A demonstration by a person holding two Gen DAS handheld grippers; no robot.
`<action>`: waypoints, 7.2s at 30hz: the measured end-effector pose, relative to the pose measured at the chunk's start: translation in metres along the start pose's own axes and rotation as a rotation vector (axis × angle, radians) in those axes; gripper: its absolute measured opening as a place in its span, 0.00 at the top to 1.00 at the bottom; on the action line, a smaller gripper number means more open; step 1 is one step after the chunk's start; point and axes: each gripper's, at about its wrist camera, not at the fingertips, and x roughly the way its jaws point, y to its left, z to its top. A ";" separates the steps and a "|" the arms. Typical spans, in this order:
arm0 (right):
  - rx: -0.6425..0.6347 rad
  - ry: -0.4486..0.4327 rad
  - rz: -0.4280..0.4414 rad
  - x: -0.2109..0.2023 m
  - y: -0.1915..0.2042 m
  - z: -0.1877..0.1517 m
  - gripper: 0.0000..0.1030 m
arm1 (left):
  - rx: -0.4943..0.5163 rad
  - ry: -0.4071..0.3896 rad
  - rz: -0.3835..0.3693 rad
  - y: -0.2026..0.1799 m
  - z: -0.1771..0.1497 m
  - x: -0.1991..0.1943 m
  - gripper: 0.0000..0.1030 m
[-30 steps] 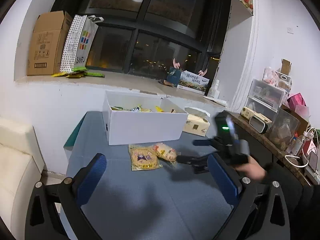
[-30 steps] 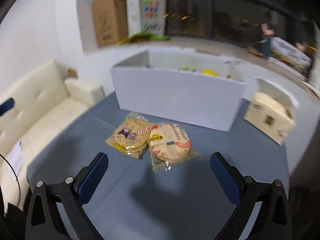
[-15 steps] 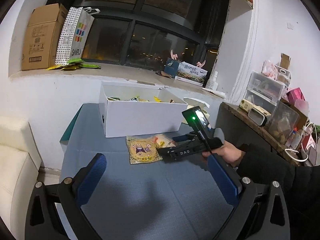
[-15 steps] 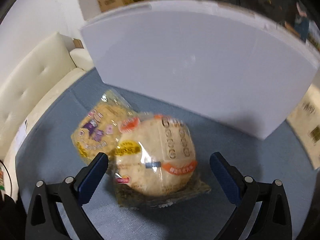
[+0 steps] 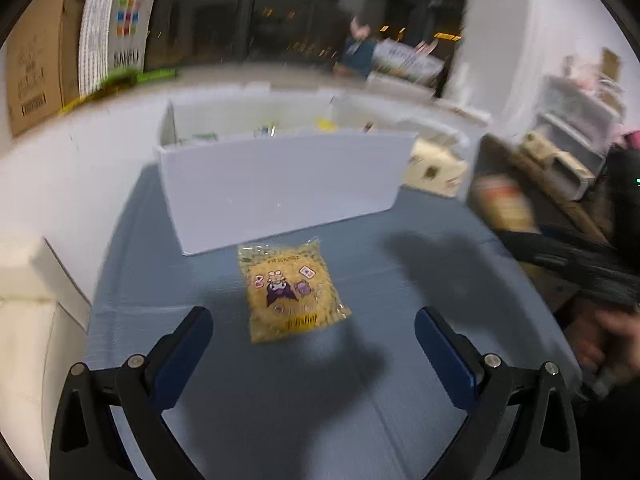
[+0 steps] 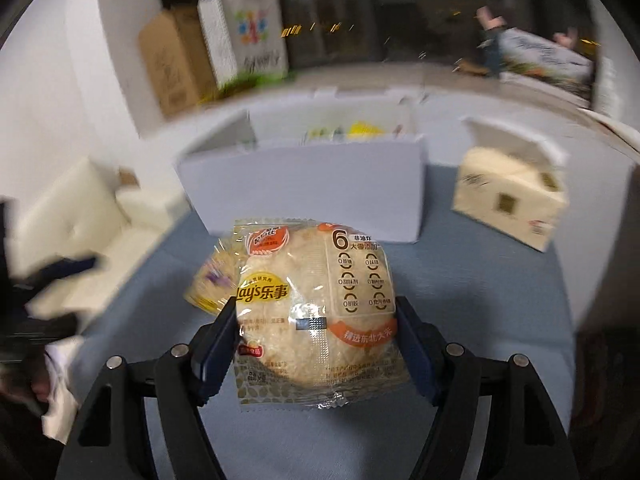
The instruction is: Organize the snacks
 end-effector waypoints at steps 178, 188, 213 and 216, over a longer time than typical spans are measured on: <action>-0.013 -0.211 -0.133 -0.152 0.106 -0.006 0.00 | 0.030 -0.297 0.031 -0.058 -0.017 -0.190 0.00; -0.013 -0.212 -0.134 -0.152 0.107 -0.006 0.00 | 0.030 -0.298 0.032 -0.056 -0.017 -0.189 0.00; -0.015 -0.210 -0.130 -0.152 0.109 -0.006 0.00 | 0.035 -0.295 0.038 -0.054 -0.018 -0.190 0.00; -0.016 -0.209 -0.128 -0.152 0.109 -0.006 0.00 | 0.035 -0.296 0.037 -0.055 -0.018 -0.189 0.00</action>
